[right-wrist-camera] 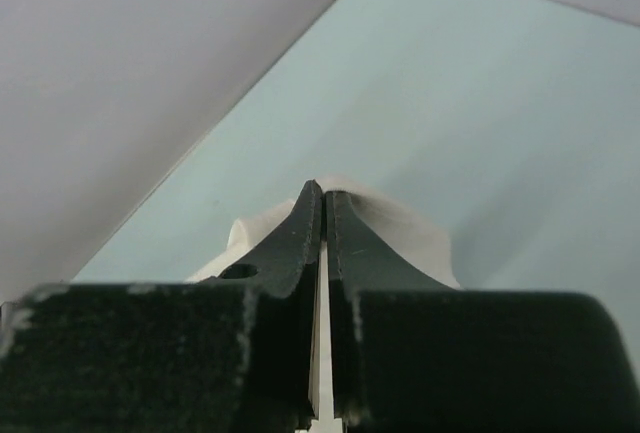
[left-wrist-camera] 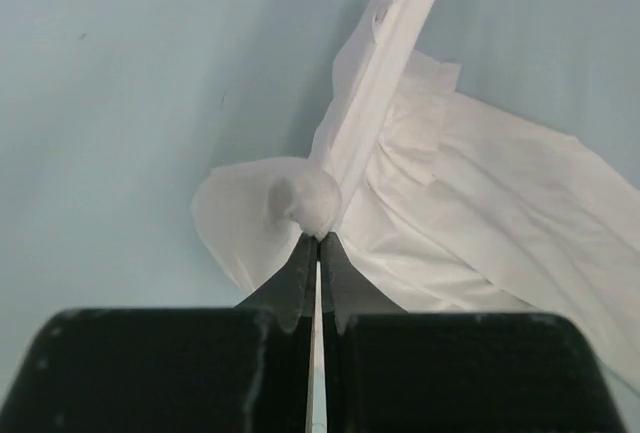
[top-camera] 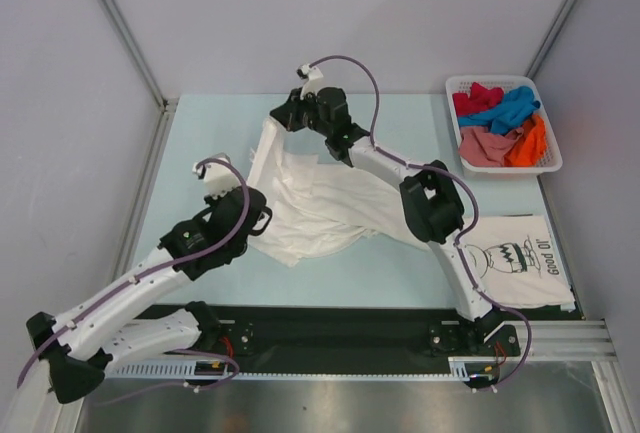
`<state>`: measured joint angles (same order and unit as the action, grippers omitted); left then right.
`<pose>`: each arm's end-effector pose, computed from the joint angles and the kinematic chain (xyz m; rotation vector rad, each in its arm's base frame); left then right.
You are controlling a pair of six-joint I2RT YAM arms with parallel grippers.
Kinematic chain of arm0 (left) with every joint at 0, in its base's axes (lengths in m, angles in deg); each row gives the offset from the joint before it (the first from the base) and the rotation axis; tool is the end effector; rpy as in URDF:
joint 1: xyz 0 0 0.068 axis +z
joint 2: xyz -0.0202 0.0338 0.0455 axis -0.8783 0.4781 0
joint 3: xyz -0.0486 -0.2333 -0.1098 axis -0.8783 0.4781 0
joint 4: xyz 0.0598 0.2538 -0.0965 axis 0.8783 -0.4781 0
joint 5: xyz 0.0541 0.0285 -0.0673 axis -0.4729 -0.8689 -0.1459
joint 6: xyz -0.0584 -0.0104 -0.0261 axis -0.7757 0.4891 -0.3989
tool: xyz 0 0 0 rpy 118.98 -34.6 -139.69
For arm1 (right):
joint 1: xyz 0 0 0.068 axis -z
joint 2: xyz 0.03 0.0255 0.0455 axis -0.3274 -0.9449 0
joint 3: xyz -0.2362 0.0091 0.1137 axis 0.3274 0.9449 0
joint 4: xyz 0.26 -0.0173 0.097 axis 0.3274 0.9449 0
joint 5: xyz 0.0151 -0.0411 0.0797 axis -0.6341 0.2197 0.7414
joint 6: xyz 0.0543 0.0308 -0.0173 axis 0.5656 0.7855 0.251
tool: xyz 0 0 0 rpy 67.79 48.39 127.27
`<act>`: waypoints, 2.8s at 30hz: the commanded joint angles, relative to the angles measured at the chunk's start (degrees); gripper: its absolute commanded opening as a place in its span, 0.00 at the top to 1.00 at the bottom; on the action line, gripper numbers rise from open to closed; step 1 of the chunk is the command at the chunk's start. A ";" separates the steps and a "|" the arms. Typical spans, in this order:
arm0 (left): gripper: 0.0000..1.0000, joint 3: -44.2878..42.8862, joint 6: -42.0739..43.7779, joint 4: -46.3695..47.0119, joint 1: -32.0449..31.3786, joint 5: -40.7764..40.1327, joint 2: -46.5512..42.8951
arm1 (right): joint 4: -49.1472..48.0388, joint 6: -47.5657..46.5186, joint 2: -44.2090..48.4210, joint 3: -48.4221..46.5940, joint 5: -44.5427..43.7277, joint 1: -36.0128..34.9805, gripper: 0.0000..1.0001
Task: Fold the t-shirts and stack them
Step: Flatten the tshirt out
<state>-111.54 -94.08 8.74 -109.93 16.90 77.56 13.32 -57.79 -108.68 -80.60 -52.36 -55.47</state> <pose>0.1676 -0.1314 0.3061 -0.3965 1.9537 -0.0842 0.4672 0.3610 0.2602 -0.4350 1.5907 0.9991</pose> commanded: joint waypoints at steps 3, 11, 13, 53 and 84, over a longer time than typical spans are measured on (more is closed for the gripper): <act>1.00 1.27 0.09 3.42 6.20 9.67 -0.97 | 0.10 -0.03 2.57 -2.16 -2.24 1.03 1.00; 1.00 -8.88 7.65 15.74 20.17 29.44 19.89 | 17.61 1.64 -8.85 -20.00 -1.43 4.88 1.00; 1.00 -13.64 9.92 15.73 21.59 32.44 24.85 | 17.88 2.60 -9.21 -20.52 -2.23 6.12 0.98; 0.11 -2.24 22.50 7.47 48.05 60.14 34.62 | 58.39 6.56 60.49 63.93 0.30 17.72 0.20; 1.00 1.53 18.13 -0.16 48.05 58.38 25.27 | 52.95 5.68 56.96 71.84 -18.15 19.22 0.42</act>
<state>-112.15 -72.12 13.55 -62.20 78.43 111.72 71.02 -52.96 -54.89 -9.21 -69.60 -36.48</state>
